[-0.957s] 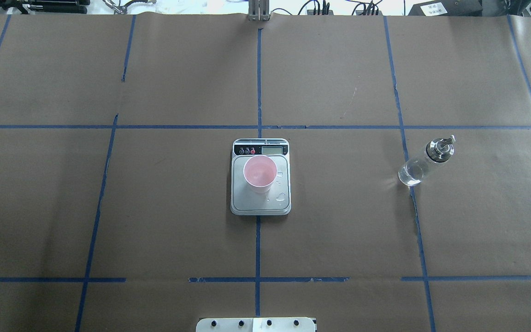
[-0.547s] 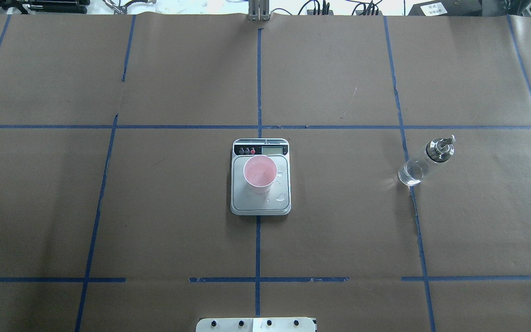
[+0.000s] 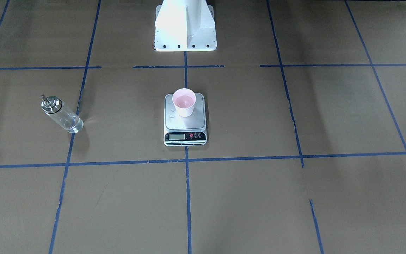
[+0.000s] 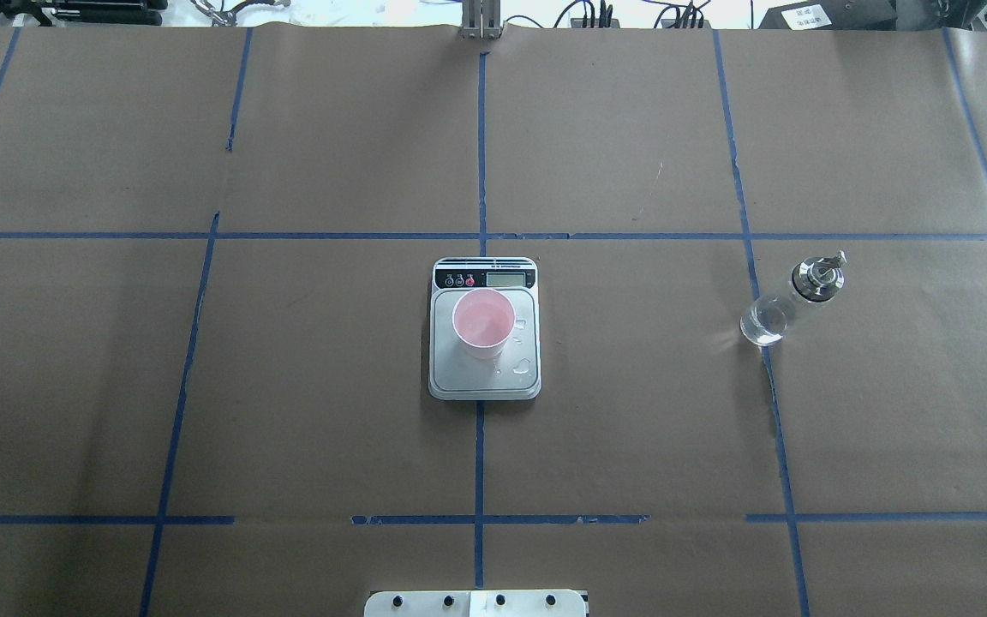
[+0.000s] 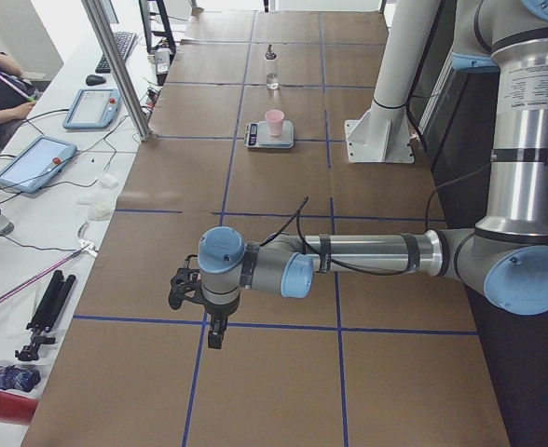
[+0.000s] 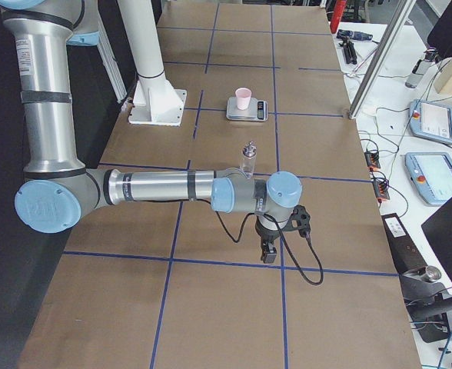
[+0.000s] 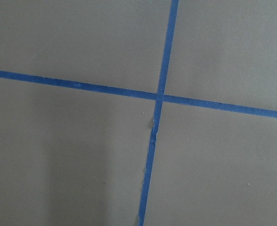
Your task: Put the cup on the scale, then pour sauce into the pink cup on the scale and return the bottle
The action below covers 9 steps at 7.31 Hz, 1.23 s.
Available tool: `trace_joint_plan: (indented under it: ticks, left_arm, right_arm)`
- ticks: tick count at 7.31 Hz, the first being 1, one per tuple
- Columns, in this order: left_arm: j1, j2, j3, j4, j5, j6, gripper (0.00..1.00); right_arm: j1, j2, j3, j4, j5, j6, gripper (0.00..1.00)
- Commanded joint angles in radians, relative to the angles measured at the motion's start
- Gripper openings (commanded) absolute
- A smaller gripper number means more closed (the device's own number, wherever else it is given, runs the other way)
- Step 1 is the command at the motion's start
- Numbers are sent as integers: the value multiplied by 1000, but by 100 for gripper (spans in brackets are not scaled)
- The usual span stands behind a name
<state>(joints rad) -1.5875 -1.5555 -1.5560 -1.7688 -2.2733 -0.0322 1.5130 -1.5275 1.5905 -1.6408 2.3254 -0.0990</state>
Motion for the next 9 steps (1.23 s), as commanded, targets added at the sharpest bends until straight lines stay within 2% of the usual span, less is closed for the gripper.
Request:
trace_joint_plan:
  ticks: [1, 3, 6, 9]
  left_arm:
    - [1, 9, -6, 0, 0, 0, 100]
    - [0, 11, -7, 0, 0, 0, 100]
    - [0, 12, -1, 0, 0, 0, 100]
    - [0, 12, -4, 0, 0, 0, 100]
  right_arm:
    - [1, 0, -6, 45, 0, 15, 100]
    - [12, -8, -6, 49, 6, 32, 100]
    - [56, -36, -29, 49, 61, 30, 100]
    - [69, -36, -35, 58, 66, 28, 100]
